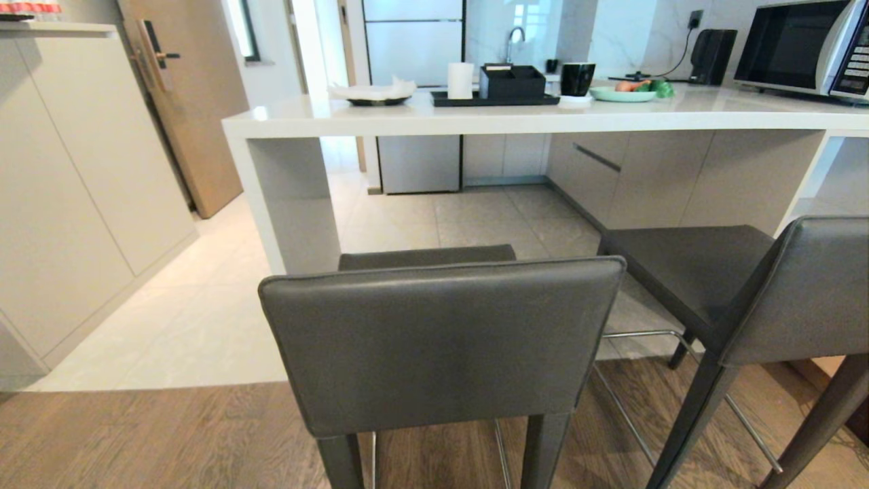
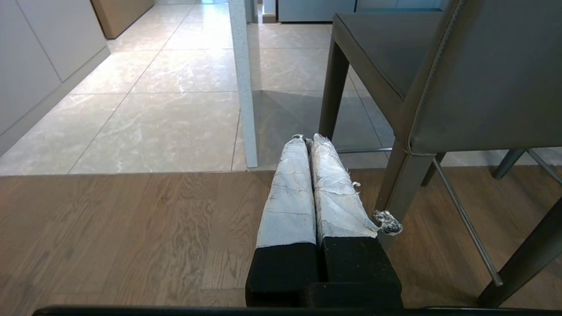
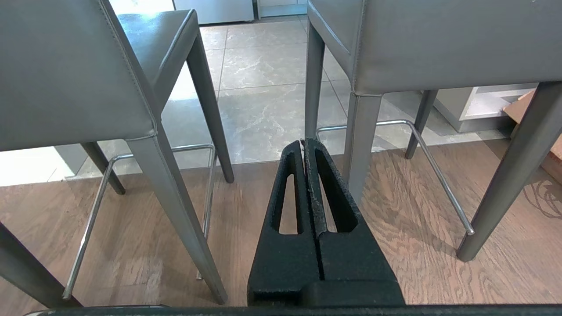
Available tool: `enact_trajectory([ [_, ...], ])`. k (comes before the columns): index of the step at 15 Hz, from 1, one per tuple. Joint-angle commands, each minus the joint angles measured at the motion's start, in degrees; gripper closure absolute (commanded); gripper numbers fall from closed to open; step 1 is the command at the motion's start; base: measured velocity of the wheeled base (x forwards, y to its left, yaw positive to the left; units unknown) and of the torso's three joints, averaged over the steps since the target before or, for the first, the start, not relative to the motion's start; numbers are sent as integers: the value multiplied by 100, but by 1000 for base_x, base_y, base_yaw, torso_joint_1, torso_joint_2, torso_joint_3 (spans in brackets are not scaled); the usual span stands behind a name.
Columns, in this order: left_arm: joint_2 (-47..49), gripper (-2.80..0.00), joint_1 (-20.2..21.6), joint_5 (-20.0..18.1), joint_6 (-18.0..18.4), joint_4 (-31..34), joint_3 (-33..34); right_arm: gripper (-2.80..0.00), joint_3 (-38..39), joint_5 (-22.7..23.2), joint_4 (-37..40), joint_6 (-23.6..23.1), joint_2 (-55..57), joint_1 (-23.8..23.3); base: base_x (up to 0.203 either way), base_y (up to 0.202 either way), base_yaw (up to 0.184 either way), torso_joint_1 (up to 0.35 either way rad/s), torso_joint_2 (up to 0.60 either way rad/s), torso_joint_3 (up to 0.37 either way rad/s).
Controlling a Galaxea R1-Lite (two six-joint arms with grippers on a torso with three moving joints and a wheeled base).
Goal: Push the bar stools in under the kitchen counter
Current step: Push the gray chair back under the dining table
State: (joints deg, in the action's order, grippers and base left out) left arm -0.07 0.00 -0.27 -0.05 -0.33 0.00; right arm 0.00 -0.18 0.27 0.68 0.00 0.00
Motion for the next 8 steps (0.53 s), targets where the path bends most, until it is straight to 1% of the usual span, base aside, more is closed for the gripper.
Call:
enact_trajectory([
  [1,7,0,0,0,-4,-2,9,0,9,1,0,2,0,0,0,0,0,0,0,0],
  [8,7,0,5,9,-13,-2,9,0,9,1,0,11,9,0,0,0,0,0,0,0],
])
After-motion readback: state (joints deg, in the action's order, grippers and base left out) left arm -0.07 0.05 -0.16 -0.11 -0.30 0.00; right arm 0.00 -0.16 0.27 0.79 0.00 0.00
